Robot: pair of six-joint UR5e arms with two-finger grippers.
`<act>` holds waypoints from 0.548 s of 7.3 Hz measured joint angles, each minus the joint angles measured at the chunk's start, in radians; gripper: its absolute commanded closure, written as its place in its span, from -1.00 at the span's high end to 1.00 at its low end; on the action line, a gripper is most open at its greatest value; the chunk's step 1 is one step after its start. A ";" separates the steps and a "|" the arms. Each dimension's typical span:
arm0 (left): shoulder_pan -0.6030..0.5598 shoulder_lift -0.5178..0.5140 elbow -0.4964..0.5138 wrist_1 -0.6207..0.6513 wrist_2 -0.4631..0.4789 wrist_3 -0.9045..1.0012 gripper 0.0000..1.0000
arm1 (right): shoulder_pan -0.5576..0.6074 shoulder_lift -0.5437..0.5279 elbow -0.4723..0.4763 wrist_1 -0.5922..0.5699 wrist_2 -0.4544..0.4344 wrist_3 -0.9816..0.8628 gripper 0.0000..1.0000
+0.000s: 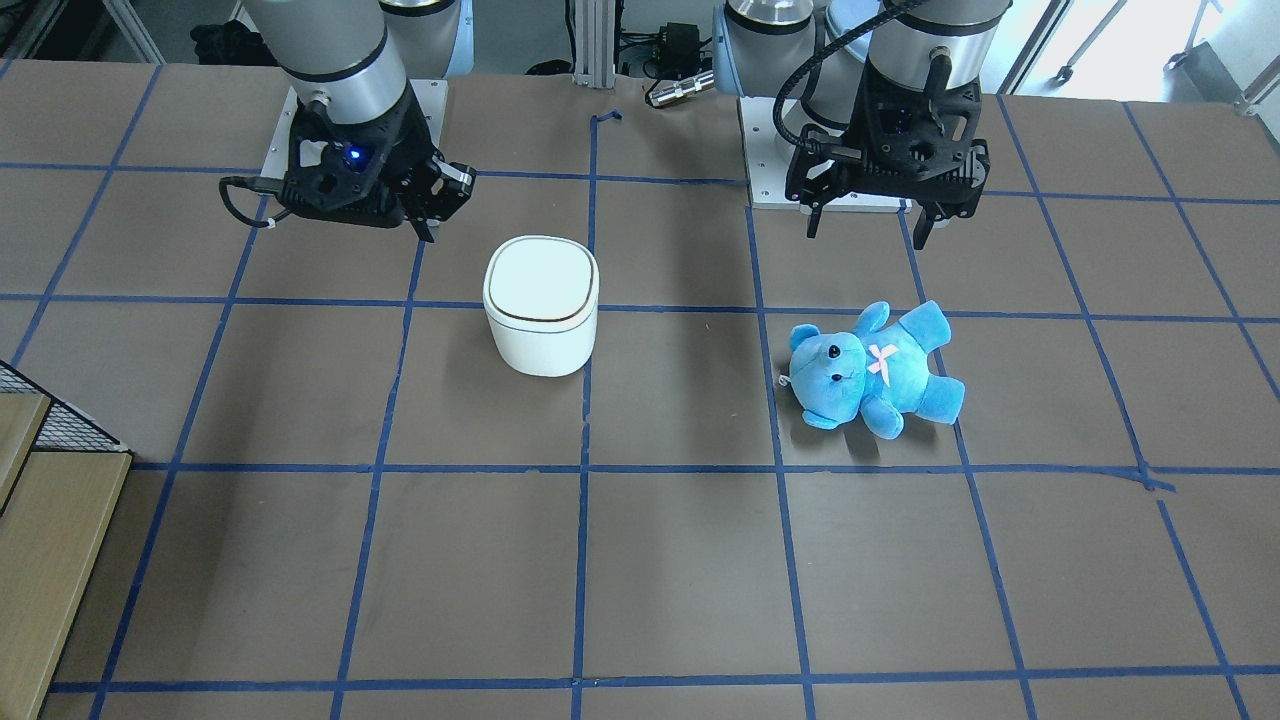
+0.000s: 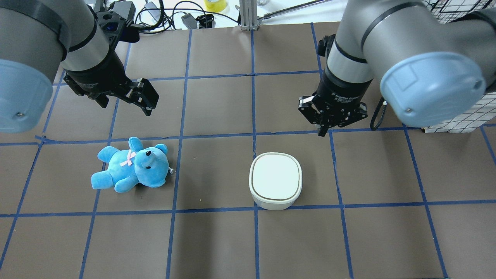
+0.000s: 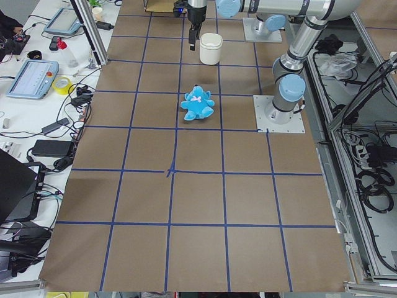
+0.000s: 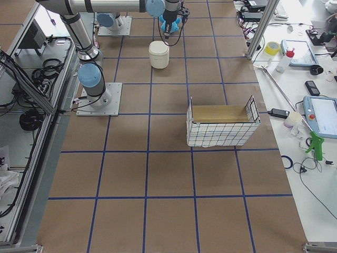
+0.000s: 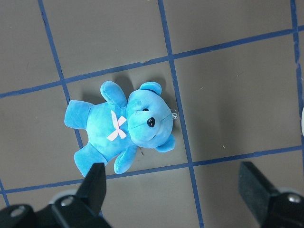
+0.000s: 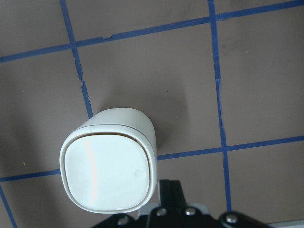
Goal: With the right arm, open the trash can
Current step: 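Move the right gripper down toward the white trash can lid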
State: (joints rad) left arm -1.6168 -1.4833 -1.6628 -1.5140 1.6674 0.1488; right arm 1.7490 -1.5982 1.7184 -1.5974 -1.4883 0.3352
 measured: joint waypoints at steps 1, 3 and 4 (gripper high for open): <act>0.000 0.000 0.000 0.000 0.000 0.000 1.00 | 0.032 0.011 0.041 -0.053 0.000 0.032 -0.96; 0.000 0.000 0.000 0.000 0.000 0.000 1.00 | 0.059 0.023 0.103 -0.106 0.004 0.053 -1.00; 0.000 0.000 0.000 0.000 0.000 0.000 1.00 | 0.063 0.033 0.116 -0.112 0.012 0.055 -1.00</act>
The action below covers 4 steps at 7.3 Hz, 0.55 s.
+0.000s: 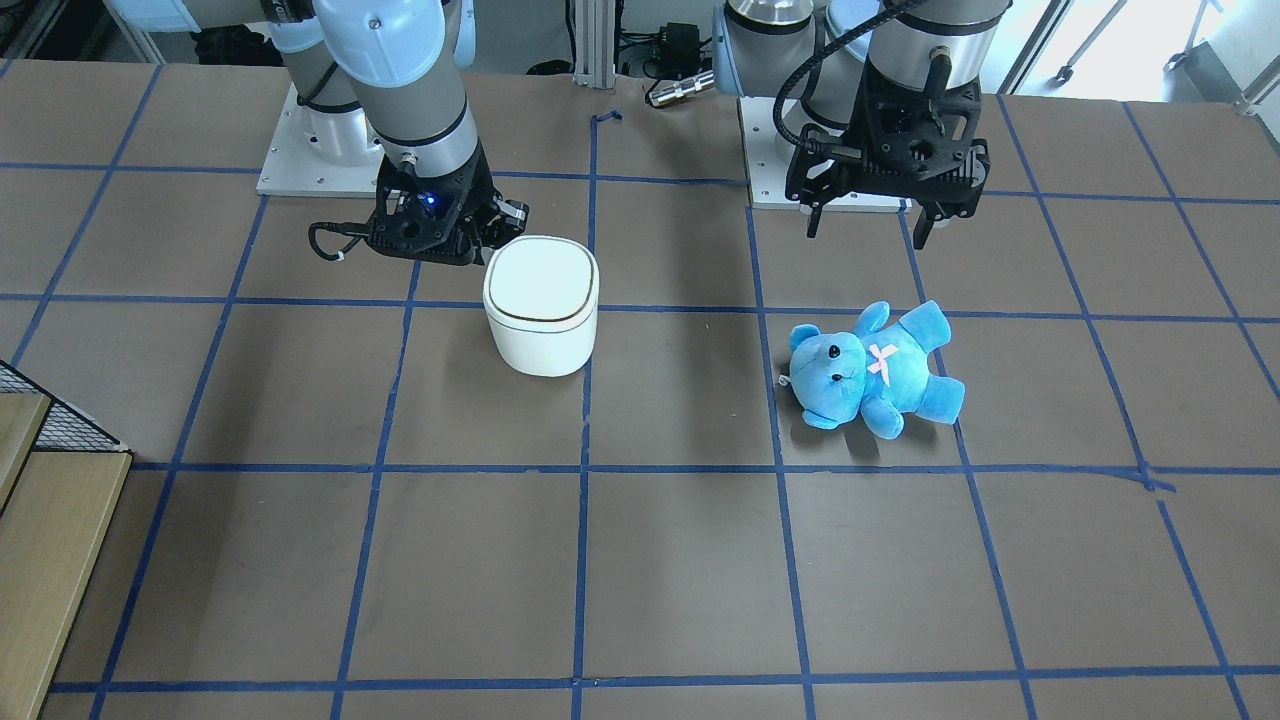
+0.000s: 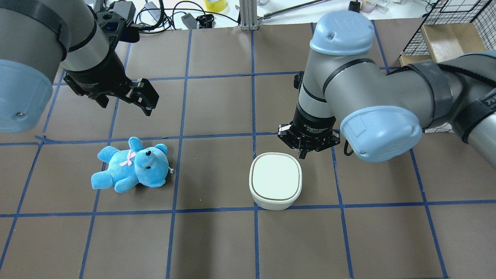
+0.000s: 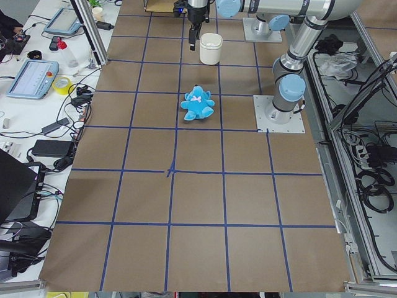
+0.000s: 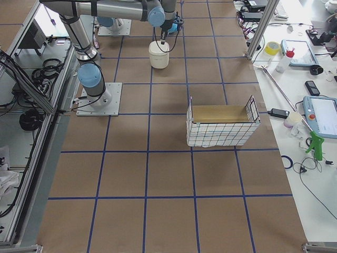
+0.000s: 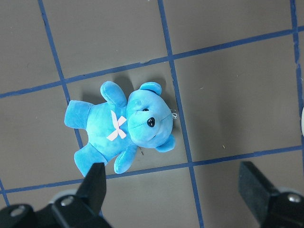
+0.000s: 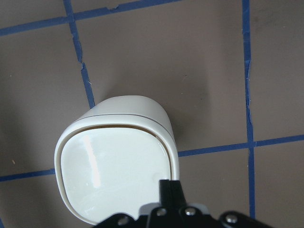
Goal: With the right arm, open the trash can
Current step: 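Move the right gripper down toward the white trash can lid, then press the right gripper onto the trash can lid's near edge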
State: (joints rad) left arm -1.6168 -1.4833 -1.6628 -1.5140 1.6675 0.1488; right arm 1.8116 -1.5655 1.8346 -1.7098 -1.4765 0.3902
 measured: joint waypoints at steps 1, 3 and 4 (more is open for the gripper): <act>0.000 0.000 0.000 0.000 0.000 0.000 1.00 | 0.002 0.016 0.005 -0.002 0.007 0.001 -1.00; 0.000 0.000 0.000 0.000 0.000 0.000 1.00 | 0.009 0.046 0.009 0.000 0.023 0.000 -1.00; 0.000 0.000 0.000 0.000 0.000 0.000 1.00 | 0.011 0.056 0.016 0.000 0.027 -0.001 -1.00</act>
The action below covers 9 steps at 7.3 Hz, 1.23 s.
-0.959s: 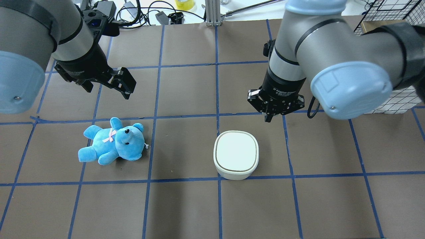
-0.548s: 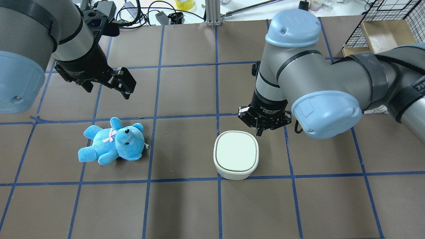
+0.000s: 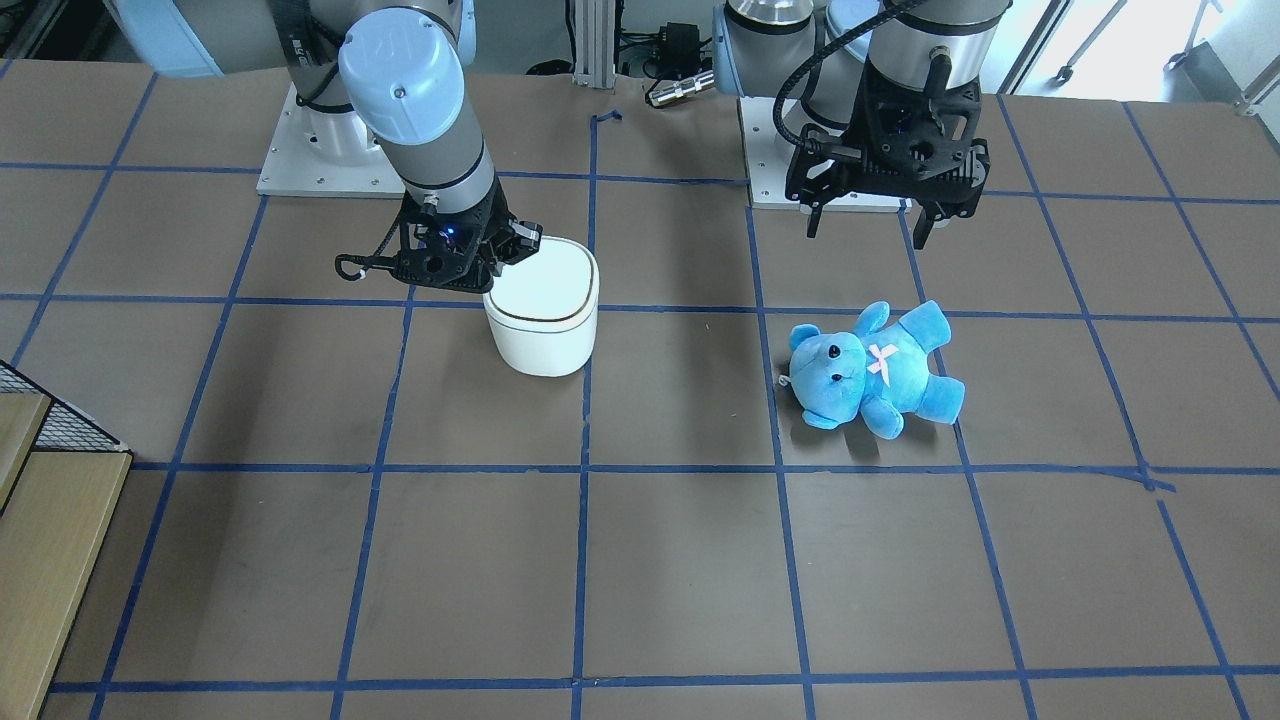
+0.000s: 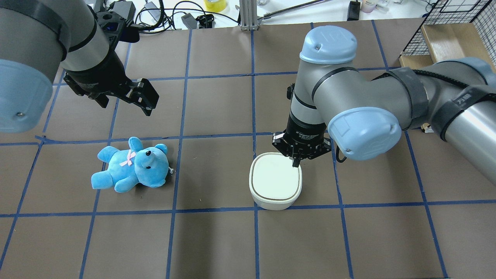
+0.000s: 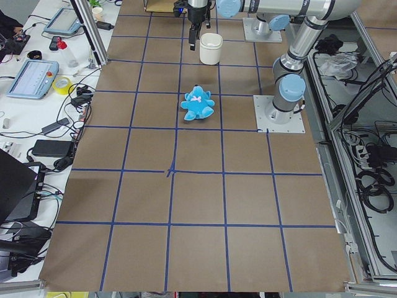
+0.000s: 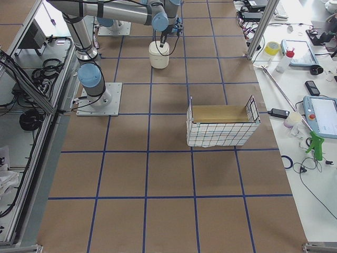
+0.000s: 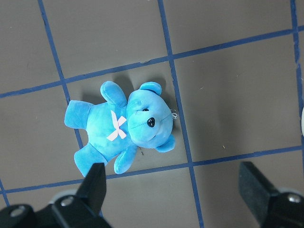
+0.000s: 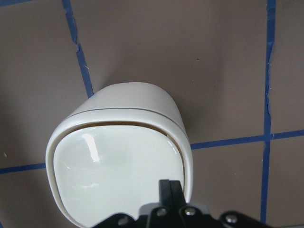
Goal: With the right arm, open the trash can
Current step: 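Press the right gripper onto the trash can lid's near edge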
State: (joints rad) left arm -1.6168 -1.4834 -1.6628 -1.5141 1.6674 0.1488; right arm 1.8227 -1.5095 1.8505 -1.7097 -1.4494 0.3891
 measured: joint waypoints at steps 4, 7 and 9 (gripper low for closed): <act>0.000 0.000 0.000 0.000 0.000 0.000 1.00 | 0.001 0.015 0.045 -0.009 0.001 -0.001 -1.00; 0.000 0.000 0.000 0.000 0.000 0.000 1.00 | 0.001 0.028 0.048 -0.012 0.003 0.000 -1.00; 0.000 0.000 0.000 0.000 0.000 0.000 1.00 | 0.001 0.035 0.048 -0.013 0.003 -0.001 -1.00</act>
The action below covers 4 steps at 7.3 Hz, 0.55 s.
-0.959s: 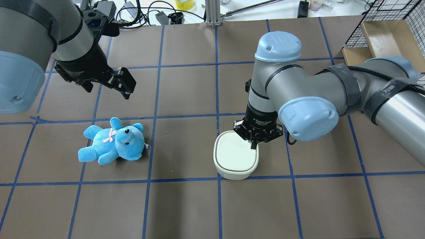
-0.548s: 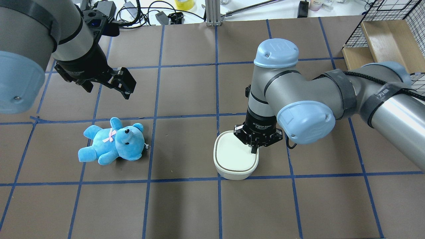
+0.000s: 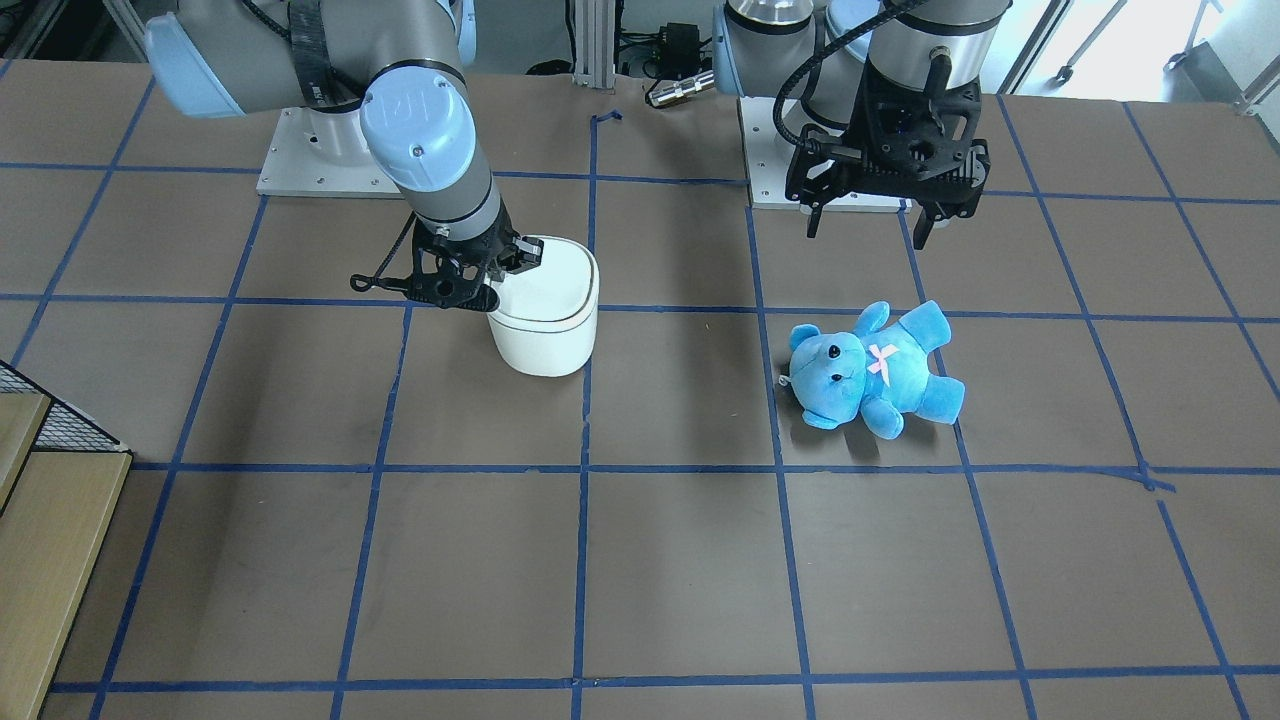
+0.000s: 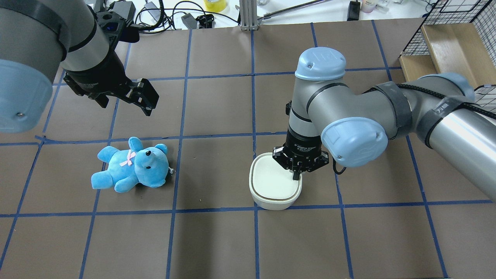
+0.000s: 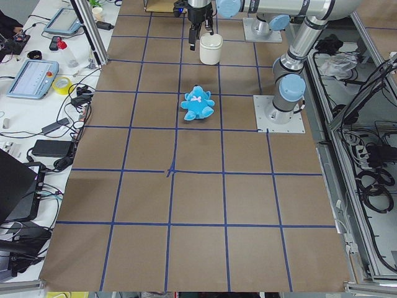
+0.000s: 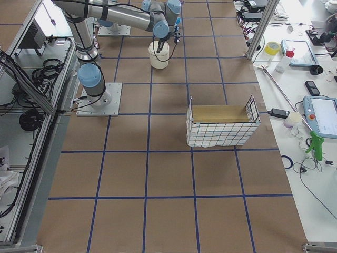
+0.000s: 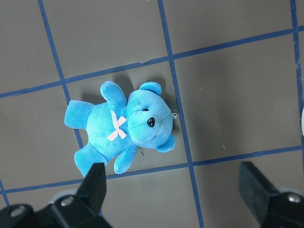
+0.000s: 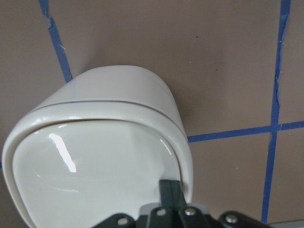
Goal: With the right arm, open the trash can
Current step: 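Press the right gripper onto the trash can lid's near edge, then lift the right gripper away as the lid flips open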
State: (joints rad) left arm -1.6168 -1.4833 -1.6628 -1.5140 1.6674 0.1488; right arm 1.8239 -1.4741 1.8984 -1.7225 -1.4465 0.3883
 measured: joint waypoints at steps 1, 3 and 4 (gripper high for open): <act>0.000 0.000 0.000 0.000 0.000 0.000 1.00 | 0.000 0.000 -0.001 0.000 0.000 0.000 -1.00; 0.000 0.000 0.000 0.000 0.000 0.000 1.00 | 0.000 -0.006 -0.024 -0.007 0.001 0.004 -0.54; 0.000 0.000 0.000 0.000 0.000 0.000 1.00 | 0.000 -0.010 -0.050 -0.006 0.000 0.016 -0.32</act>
State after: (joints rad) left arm -1.6168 -1.4833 -1.6628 -1.5140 1.6674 0.1488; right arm 1.8239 -1.4838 1.8484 -1.7284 -1.4469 0.4041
